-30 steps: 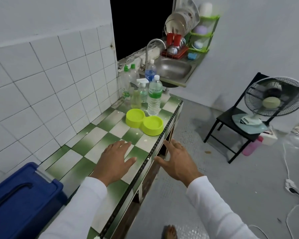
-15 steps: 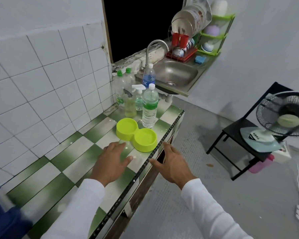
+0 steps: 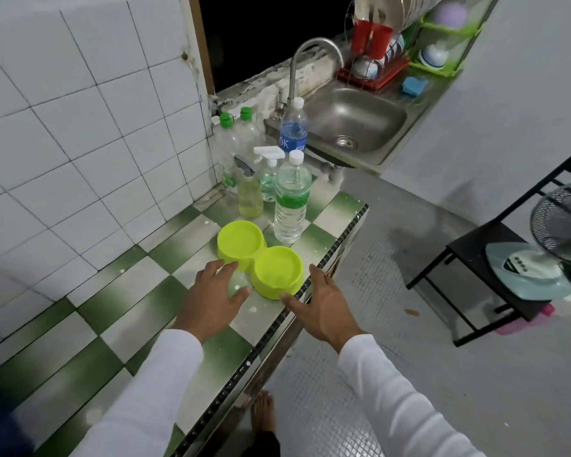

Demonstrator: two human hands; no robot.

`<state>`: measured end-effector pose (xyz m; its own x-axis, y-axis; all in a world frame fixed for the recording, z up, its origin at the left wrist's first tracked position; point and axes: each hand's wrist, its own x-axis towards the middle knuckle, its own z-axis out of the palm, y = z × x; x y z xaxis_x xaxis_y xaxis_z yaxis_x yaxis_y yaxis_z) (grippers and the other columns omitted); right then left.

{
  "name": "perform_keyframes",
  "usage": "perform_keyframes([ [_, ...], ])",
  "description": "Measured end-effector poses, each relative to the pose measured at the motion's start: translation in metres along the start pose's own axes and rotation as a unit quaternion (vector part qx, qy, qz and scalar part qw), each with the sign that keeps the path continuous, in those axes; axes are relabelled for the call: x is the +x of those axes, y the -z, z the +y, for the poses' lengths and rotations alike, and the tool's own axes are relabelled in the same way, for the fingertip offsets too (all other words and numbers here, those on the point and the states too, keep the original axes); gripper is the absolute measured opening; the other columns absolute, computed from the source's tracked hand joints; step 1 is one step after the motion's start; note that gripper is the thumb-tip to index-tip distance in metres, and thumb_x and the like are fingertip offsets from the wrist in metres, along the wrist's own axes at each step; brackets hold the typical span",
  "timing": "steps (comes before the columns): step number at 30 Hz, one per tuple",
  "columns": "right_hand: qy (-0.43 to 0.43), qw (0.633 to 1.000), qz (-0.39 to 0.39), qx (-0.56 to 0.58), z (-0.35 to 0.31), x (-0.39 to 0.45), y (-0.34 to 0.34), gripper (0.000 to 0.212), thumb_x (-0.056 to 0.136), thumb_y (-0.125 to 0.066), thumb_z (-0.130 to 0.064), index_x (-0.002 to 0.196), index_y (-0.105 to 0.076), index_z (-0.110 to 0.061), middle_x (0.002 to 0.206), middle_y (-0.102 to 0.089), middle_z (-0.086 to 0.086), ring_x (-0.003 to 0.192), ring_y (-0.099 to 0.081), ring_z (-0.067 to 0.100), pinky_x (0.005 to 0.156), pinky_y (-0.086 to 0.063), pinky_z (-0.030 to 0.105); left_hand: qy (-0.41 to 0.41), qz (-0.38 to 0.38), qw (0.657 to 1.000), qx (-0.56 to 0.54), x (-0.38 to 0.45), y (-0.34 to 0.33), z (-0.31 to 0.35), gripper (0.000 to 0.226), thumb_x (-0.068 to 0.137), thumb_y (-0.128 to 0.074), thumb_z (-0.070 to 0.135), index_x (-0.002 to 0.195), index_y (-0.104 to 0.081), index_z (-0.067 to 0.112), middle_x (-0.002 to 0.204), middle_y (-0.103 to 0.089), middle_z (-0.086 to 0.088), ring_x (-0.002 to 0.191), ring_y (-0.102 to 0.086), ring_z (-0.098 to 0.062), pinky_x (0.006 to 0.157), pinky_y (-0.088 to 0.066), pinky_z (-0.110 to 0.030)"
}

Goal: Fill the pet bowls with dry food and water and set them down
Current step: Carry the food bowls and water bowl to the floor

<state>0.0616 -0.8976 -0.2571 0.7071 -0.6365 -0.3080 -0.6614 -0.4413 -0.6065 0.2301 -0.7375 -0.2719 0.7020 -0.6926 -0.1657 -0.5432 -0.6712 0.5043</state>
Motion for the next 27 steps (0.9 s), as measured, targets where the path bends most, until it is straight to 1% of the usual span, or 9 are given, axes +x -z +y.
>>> perform_keyframes([
  [3,-0.010,1.000,-0.009,0.003,0.000,0.024,-0.003,0.097,0.091,-0.063,-0.059,0.161,-0.013,-0.014,0.167,-0.019,0.012,0.152,-0.022,0.028,0.121,-0.025,0.037,0.004,-0.003,1.000,-0.003,0.028,-0.003,-0.006,0.067,0.096,-0.064,0.047,0.155,-0.044,0.020,0.158,-0.037,-0.009,0.144,-0.034,-0.032,0.113,-0.039,-0.051],
  [7,-0.023,1.000,-0.019,0.002,0.001,0.056,-0.008,0.098,0.091,-0.062,-0.060,0.161,-0.013,-0.012,0.167,-0.019,0.012,0.153,-0.019,0.026,0.121,-0.021,0.034,0.013,0.001,1.000,-0.019,0.057,-0.004,-0.013,0.066,0.096,-0.066,0.045,0.154,-0.046,0.020,0.157,-0.038,-0.009,0.144,-0.035,-0.030,0.112,-0.041,-0.052],
  [9,-0.034,0.999,-0.027,0.007,0.000,0.069,-0.011,0.098,0.091,-0.062,-0.060,0.161,-0.013,-0.012,0.167,-0.020,0.012,0.153,-0.018,0.026,0.121,-0.021,0.035,0.019,-0.002,0.999,-0.027,0.069,-0.004,-0.020,0.065,0.096,-0.066,0.044,0.153,-0.046,0.019,0.156,-0.039,-0.010,0.144,-0.037,-0.031,0.111,-0.043,-0.051],
  [14,-0.065,0.996,-0.039,0.036,-0.002,0.095,-0.025,0.097,0.091,-0.065,-0.057,0.160,-0.016,-0.011,0.162,-0.024,0.016,0.149,-0.026,0.032,0.119,-0.029,0.040,0.046,0.001,0.996,-0.076,0.100,-0.005,-0.037,0.061,0.097,-0.067,0.037,0.151,-0.048,0.016,0.151,-0.045,-0.016,0.141,-0.043,-0.035,0.110,-0.043,-0.052],
  [17,-0.086,0.994,-0.041,0.044,-0.002,0.109,-0.033,0.096,0.091,-0.066,-0.055,0.159,-0.016,-0.010,0.160,-0.026,0.017,0.146,-0.031,0.033,0.115,-0.032,0.040,0.066,0.005,0.993,-0.101,0.118,-0.007,-0.043,0.063,0.098,-0.066,0.032,0.153,-0.044,0.013,0.147,-0.047,-0.019,0.136,-0.048,-0.036,0.109,-0.041,-0.045],
  [19,-0.096,0.994,-0.043,0.041,-0.001,0.116,-0.037,0.094,0.092,-0.065,-0.055,0.159,-0.016,-0.010,0.160,-0.027,0.017,0.145,-0.030,0.033,0.115,-0.032,0.040,0.075,0.007,0.992,-0.105,0.129,-0.009,-0.045,0.067,0.100,-0.064,0.030,0.158,-0.035,0.012,0.150,-0.046,-0.021,0.137,-0.046,-0.038,0.110,-0.040,-0.044],
  [21,-0.109,0.992,-0.044,0.039,0.002,0.123,-0.041,0.093,0.093,-0.063,-0.054,0.159,-0.016,-0.009,0.159,-0.027,0.018,0.146,-0.029,0.035,0.114,-0.033,0.041,0.085,0.008,0.991,-0.106,0.140,-0.010,-0.047,0.069,0.102,-0.062,0.028,0.160,-0.029,0.012,0.155,-0.041,-0.021,0.142,-0.041,-0.040,0.113,-0.036,-0.047],
  [23,-0.128,0.990,-0.045,0.044,0.006,0.129,-0.044,0.092,0.094,-0.062,-0.053,0.159,-0.016,-0.008,0.159,-0.027,0.020,0.145,-0.031,0.036,0.114,-0.033,0.042,0.088,0.009,0.991,-0.100,0.150,-0.011,-0.051,0.067,0.103,-0.060,0.025,0.160,-0.029,0.011,0.155,-0.040,-0.023,0.143,-0.039,-0.042,0.114,-0.035,-0.049],
  [27,-0.165,0.983,-0.054,0.052,0.013,0.139,-0.049,0.085,0.098,-0.058,-0.049,0.159,-0.018,-0.005,0.159,-0.026,0.021,0.144,-0.034,0.037,0.114,-0.034,0.041,0.110,-0.002,0.989,-0.101,0.173,-0.017,-0.064,0.058,0.105,-0.055,0.020,0.158,-0.035,0.010,0.154,-0.041,-0.023,0.141,-0.041,-0.043,0.115,-0.034,-0.050],
])
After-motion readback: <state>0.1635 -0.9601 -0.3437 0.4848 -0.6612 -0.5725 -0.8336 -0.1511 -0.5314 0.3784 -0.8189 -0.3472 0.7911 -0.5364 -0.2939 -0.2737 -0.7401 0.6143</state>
